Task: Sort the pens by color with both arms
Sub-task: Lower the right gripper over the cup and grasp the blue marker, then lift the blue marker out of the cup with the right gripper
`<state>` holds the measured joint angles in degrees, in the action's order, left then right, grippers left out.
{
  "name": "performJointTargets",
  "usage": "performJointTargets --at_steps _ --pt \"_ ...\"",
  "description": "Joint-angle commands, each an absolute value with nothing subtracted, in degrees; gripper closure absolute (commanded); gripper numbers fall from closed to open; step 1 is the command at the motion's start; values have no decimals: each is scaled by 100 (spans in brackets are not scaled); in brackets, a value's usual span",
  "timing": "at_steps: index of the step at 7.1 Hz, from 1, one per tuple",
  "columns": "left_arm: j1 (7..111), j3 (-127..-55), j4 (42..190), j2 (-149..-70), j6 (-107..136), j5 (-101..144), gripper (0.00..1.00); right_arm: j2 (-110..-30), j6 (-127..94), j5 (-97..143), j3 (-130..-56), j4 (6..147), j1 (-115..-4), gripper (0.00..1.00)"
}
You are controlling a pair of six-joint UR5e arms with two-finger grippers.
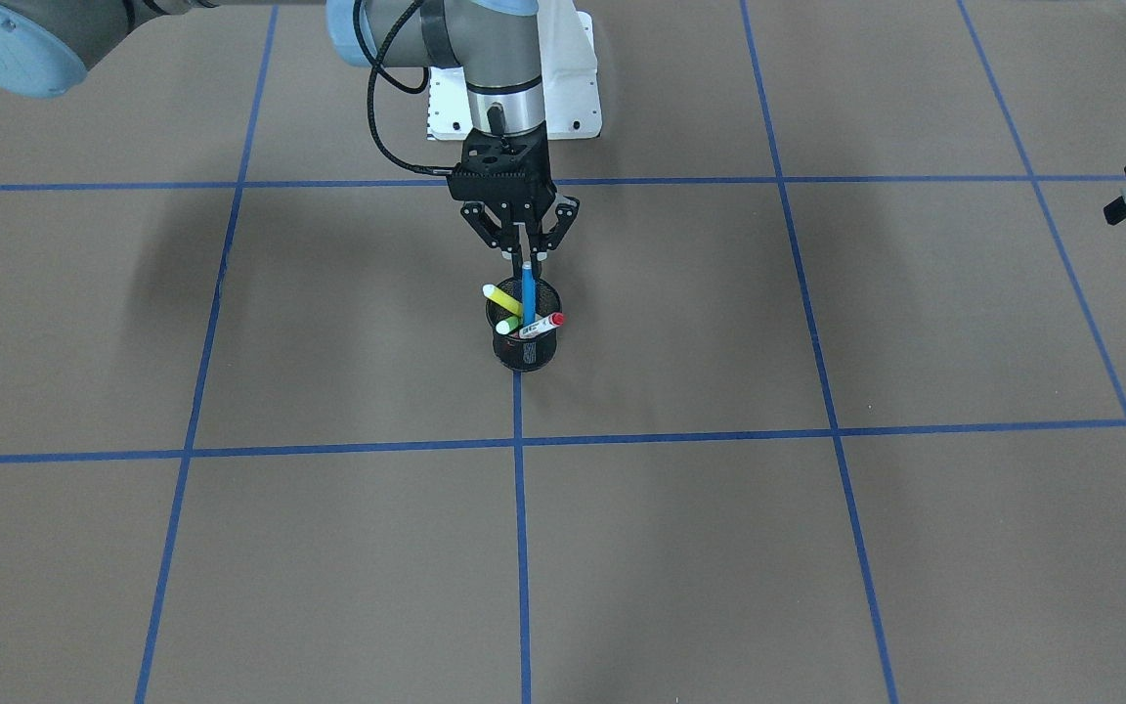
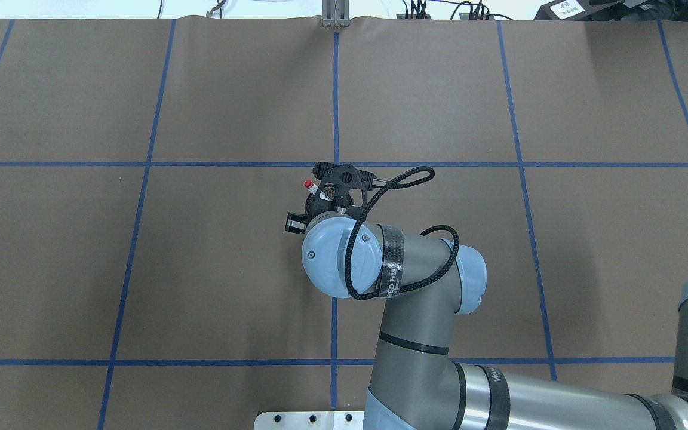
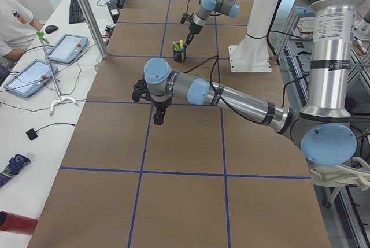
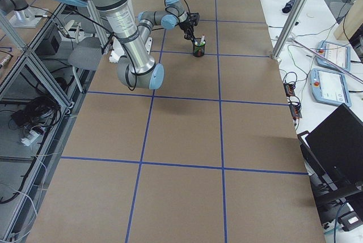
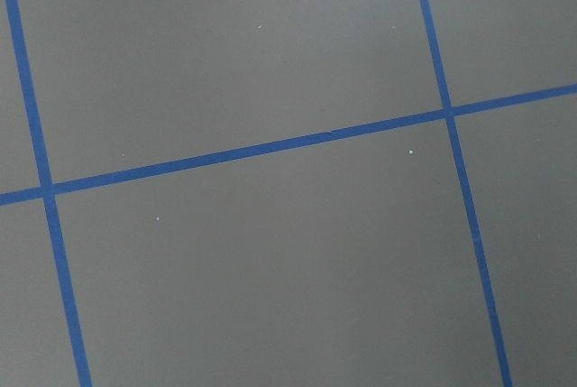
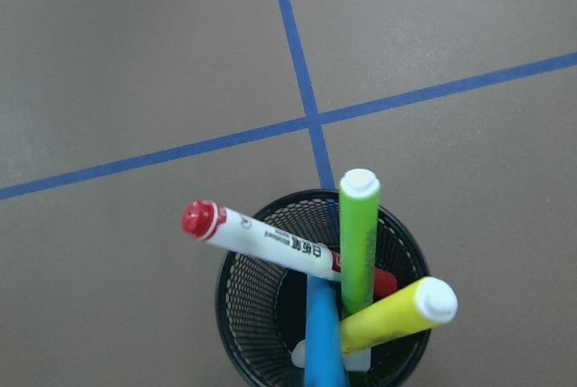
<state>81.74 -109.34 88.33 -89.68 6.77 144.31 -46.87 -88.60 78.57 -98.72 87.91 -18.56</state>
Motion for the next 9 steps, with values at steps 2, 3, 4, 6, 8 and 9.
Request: performJointTargets --at_steps 2,3,4,6,8,9 --pt "8174 -10934 8833 -8965 677 14458 0 -4790 -8807 7848 -10614 8955 -1986 100" --pt "8174 -10934 8833 -8965 677 14458 0 -4799 -8807 7883 -10991 9313 -1978 100" --pt "8174 -10934 8833 -8965 677 14458 0 -4799 -8815 7901 -11256 9499 -1986 100" --pt "8174 -10925 8833 -8965 677 14467 0 -4799 -8912 8635 -11775 9719 -2274 100" --pt "8165 -10934 8833 -8912 668 14467 0 -4808 -8903 9394 -11918 9888 -3098 100" --pt "8165 -10934 8833 -8912 668 14467 0 -4964 -8860 9404 -11857 9879 -3416 100"
